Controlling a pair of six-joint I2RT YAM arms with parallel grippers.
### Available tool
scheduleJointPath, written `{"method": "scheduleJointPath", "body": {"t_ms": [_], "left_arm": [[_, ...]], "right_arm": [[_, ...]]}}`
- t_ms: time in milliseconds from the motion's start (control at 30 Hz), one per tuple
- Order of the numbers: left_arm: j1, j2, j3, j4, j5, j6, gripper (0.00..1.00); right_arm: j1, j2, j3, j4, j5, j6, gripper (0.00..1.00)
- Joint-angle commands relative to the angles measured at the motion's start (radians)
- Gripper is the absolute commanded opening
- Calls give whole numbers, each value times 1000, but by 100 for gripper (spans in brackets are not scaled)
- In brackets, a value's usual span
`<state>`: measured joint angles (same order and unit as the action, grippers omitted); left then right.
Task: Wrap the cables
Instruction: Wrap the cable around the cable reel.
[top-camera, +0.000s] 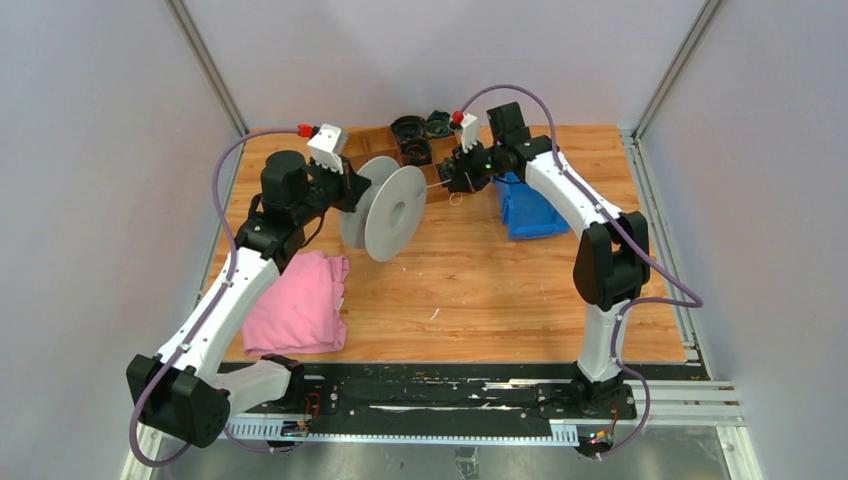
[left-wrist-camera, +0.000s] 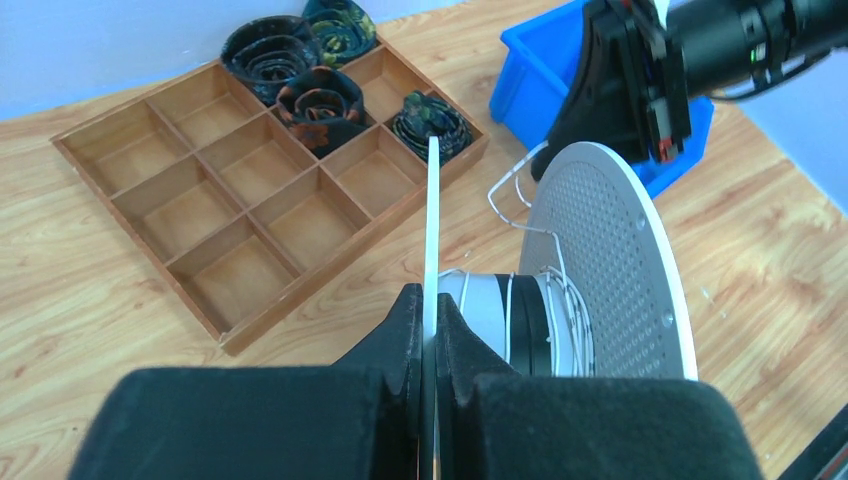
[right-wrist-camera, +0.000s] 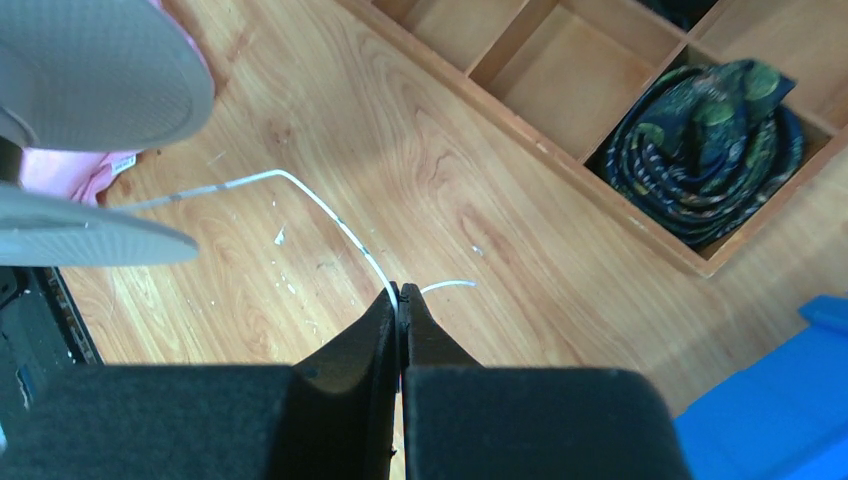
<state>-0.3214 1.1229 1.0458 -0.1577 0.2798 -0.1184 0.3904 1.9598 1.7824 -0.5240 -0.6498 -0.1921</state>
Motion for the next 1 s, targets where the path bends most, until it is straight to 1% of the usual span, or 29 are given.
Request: {"method": "scheduleJointPath", "body": {"t_ms": [0, 267, 367, 667, 967], "left_arm": [[34, -13, 68, 83, -10, -110, 0], [53, 11, 84, 96, -7, -235, 0], [54, 18, 94, 86, -31, -274, 0], [70, 46, 153, -50, -222, -375, 0], [73, 62, 181, -124, -398, -389, 0]], "right_arm": [[-13, -32, -45, 34, -49, -29, 1], [13, -25, -105, 83, -111, 25, 1], [31, -28, -132, 121, -133, 65, 1], [122, -79, -294, 312, -149, 217, 1], [208, -124, -387, 425, -128, 288, 1]]}}
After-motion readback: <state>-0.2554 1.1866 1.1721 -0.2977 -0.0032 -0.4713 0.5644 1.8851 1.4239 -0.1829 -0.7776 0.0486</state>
